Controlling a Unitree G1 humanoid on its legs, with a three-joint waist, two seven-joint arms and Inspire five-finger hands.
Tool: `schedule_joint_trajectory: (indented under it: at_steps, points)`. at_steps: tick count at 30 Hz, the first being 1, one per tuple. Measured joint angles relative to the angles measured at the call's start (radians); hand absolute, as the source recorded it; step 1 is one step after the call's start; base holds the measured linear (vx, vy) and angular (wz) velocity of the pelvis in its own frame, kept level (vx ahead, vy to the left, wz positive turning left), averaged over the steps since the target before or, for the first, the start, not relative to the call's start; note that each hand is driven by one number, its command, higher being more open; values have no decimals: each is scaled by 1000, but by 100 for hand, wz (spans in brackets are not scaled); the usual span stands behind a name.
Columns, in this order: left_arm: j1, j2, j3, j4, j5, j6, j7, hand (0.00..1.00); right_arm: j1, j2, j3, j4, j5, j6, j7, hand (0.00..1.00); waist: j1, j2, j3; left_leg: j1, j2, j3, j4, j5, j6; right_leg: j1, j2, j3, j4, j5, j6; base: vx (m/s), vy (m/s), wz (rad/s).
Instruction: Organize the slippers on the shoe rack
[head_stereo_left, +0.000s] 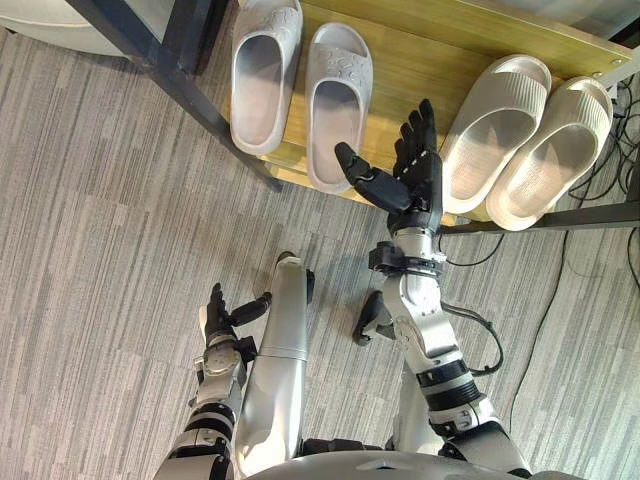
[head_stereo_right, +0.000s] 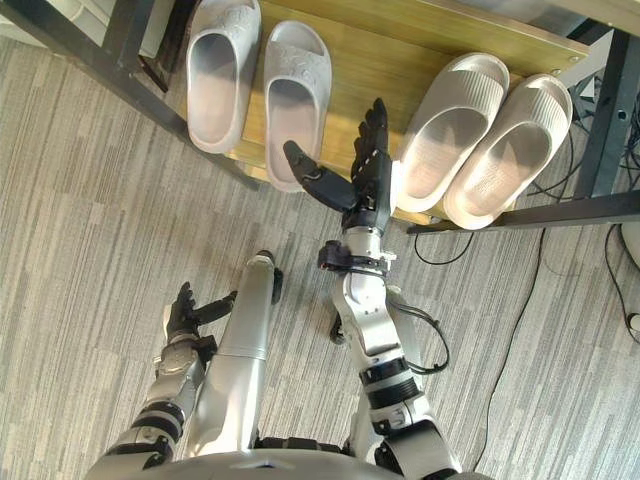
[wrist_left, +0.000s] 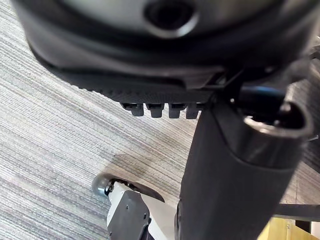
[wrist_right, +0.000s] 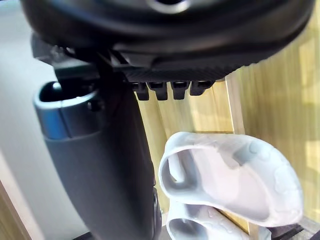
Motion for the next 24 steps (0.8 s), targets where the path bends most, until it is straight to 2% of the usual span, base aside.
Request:
schedule_joint_trajectory:
  at_steps: [9,18,24]
  points:
    - [-11,-17,-2,-3,-1,0,0,100,-117,0,49,63,86,6,14,100,19,10,5,-15,-25,-16,6,0,0,3,-23,-20,11,-14,-5,24,4,9]
    - [-12,-21,-2,-3,-1,0,0,100,-147,0,45,69,164,-2,-10,100,23,18,6,-22,-33,-26,15,0,0,3,-32,-30,23,-22,-5,9,3,3]
    - [-20,-42,-9,-4,-1,-1,0,100,-226,-1,7,117,202,-12,-23,100,33,53,5,-32,-44,-39,14,4,-8,-1,-37,-43,33,-30,-19,20,-14,6]
